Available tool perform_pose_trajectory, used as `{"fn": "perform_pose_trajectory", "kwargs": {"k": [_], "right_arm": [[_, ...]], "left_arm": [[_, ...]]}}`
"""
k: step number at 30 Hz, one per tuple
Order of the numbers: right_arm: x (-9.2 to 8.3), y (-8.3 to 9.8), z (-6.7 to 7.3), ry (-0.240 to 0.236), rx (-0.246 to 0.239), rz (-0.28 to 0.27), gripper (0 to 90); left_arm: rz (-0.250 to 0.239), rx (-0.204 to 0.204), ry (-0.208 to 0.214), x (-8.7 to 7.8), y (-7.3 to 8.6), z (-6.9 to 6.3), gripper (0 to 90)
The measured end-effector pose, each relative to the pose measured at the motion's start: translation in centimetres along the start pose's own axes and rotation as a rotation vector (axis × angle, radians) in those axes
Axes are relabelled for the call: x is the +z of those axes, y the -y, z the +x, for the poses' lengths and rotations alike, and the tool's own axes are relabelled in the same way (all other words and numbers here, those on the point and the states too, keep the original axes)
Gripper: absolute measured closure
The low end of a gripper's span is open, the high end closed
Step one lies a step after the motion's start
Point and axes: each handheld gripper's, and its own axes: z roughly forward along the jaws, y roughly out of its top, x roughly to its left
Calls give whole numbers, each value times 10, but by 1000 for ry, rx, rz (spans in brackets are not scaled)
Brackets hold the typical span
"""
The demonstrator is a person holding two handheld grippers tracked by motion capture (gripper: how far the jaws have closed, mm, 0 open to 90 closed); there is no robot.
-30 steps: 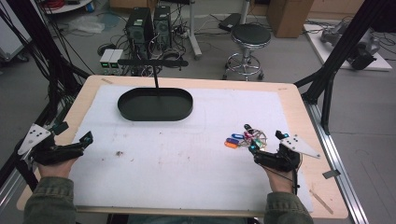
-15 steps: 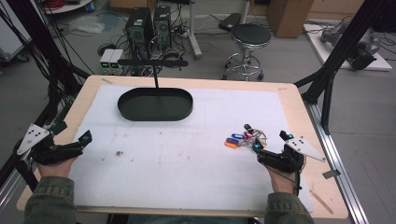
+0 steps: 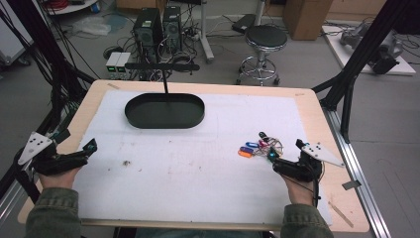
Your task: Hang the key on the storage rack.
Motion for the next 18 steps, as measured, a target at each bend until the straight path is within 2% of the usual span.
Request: {"fn": "perform_pose_trajectory", "kwargs": {"k": [3,12,18], "right_arm": [[2,-2,0,-5,-7,14,6],[16,-7,4,-45,-42,105,6],[23,-13,2,-48,-63,123,5]], "left_arm": [[3,1,0,1,1,0,17],[-9,-1,4,0,0,0,17],[-8,-1,12,1,1,0,17]]}}
